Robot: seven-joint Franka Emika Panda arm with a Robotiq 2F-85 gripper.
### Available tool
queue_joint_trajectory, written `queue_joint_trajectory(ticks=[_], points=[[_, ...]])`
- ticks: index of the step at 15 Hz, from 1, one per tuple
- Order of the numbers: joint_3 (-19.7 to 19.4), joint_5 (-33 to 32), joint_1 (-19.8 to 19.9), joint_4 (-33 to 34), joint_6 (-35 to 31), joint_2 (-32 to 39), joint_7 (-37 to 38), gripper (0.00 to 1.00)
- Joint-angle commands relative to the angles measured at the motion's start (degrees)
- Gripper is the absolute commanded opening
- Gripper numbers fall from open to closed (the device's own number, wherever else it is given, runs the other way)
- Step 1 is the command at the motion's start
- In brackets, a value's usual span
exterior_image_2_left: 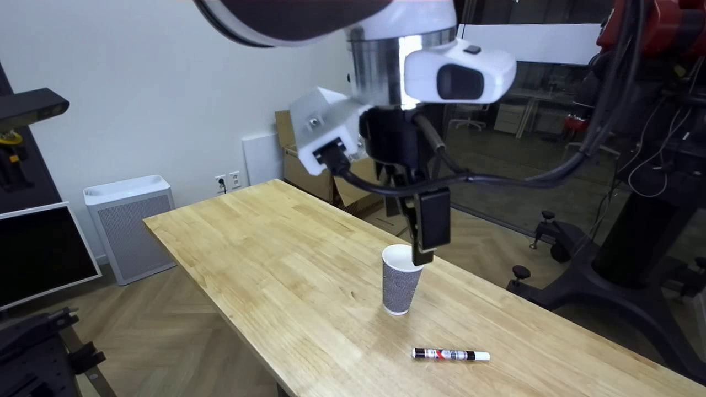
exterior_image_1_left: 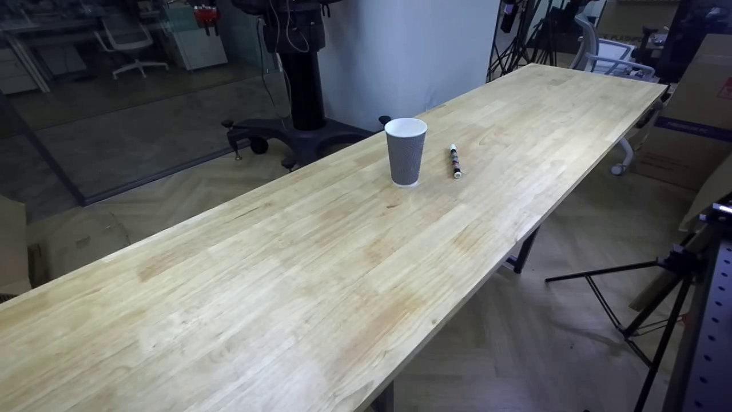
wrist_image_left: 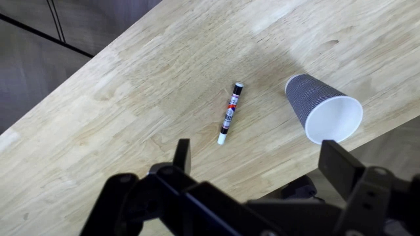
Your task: Put the marker in the cup
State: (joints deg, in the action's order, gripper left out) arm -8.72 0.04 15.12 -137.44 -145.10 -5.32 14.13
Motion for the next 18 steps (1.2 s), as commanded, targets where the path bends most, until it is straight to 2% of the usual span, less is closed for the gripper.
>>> queue_joint_trajectory(ticks=[1,5,10,11,16,18], points=[[-2.15,0.26,0.12,9.19,2.06,9.93,5.91,1.0],[-3.72,0.92,-1.12,17.28,6.46,19.14,6.29,1.0],[-2.48,3.35,-3.99,22.38,5.95,26.49,6.01,1.0],[-3.33,2.74,-3.61,18.96,4.81,23.76,3.65,1.0],[-2.99,3.59,-4.59,21.13,4.77,26.48,4.08,1.0],[-2.26,6.19,-2.98,23.68,5.78,29.27,2.08,1.0]])
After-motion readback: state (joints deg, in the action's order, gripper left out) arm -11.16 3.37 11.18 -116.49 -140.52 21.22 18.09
